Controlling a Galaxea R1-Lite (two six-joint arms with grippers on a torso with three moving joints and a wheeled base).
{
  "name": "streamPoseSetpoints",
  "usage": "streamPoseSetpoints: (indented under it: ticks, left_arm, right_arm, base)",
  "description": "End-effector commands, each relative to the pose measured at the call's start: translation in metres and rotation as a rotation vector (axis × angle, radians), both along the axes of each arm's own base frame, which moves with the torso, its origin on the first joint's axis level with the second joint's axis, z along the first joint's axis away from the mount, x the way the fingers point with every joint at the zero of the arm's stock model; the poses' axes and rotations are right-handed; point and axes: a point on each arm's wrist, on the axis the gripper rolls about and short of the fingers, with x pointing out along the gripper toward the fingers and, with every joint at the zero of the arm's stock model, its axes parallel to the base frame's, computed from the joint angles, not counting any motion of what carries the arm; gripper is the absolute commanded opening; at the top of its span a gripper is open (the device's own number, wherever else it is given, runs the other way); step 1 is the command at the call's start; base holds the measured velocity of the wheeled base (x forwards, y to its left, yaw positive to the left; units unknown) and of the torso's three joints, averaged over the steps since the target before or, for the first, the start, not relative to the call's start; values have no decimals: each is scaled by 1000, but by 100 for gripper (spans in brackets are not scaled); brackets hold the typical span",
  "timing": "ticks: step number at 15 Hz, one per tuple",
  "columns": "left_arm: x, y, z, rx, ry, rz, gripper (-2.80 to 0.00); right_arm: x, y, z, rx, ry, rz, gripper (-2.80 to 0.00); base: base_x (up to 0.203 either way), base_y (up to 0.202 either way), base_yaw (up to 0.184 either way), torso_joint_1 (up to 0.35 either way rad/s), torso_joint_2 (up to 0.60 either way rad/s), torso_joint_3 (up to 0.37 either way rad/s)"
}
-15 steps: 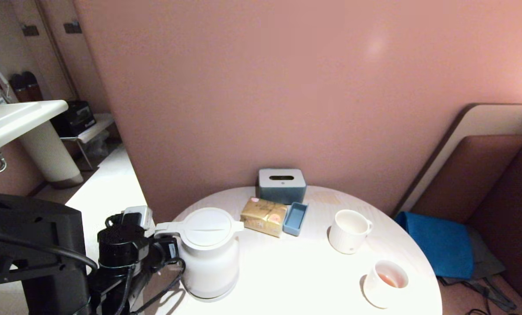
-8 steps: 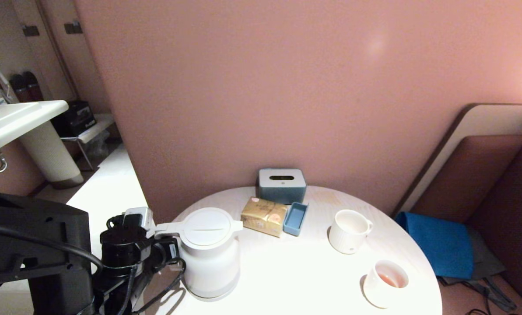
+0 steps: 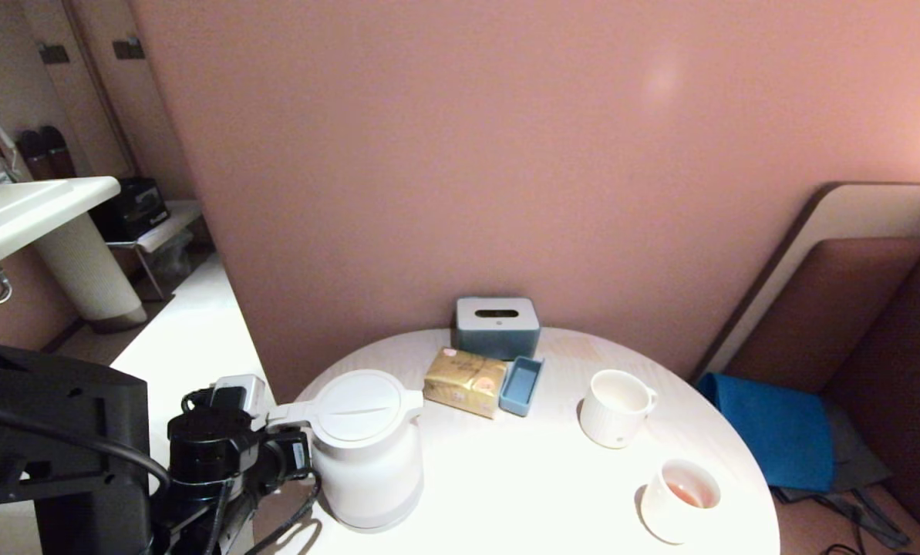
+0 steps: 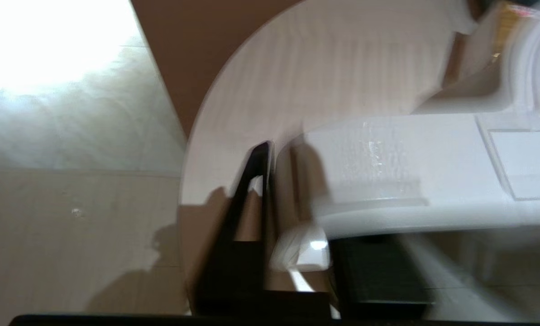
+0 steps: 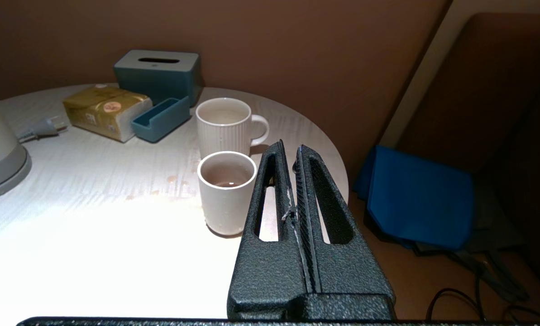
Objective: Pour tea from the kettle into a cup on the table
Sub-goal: Put down the kettle on the table
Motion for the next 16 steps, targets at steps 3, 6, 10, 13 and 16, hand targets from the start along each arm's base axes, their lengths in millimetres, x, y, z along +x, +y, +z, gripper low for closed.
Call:
streamPoseSetpoints:
  ticks: [3, 6, 10, 13, 16]
  left_arm:
    - [0, 0, 4, -16, -38, 5, 0]
    - [0, 0, 2, -14, -27, 5, 0]
    - [-16, 7, -7, 13, 48, 7, 0]
    - [-29, 12, -7, 9, 81, 12, 0]
    - [-36, 15, 5, -6, 45, 10, 0]
  right_arm:
    - [0, 0, 0, 0, 1, 0, -280]
    - [0, 0, 0, -1, 0, 0, -280]
    - [0, 0, 0, 0, 1, 0, -280]
    - [0, 0, 0, -1, 0, 0, -280]
    - [0, 0, 0, -1, 0, 0, -280]
  base:
    - [0, 0, 0, 0, 0, 0]
    - [0, 0, 0, 0, 0, 0]
    - [0, 0, 0, 0, 0, 0]
    - [0, 0, 0, 0, 0, 0]
    - [0, 0, 0, 0, 0, 0]
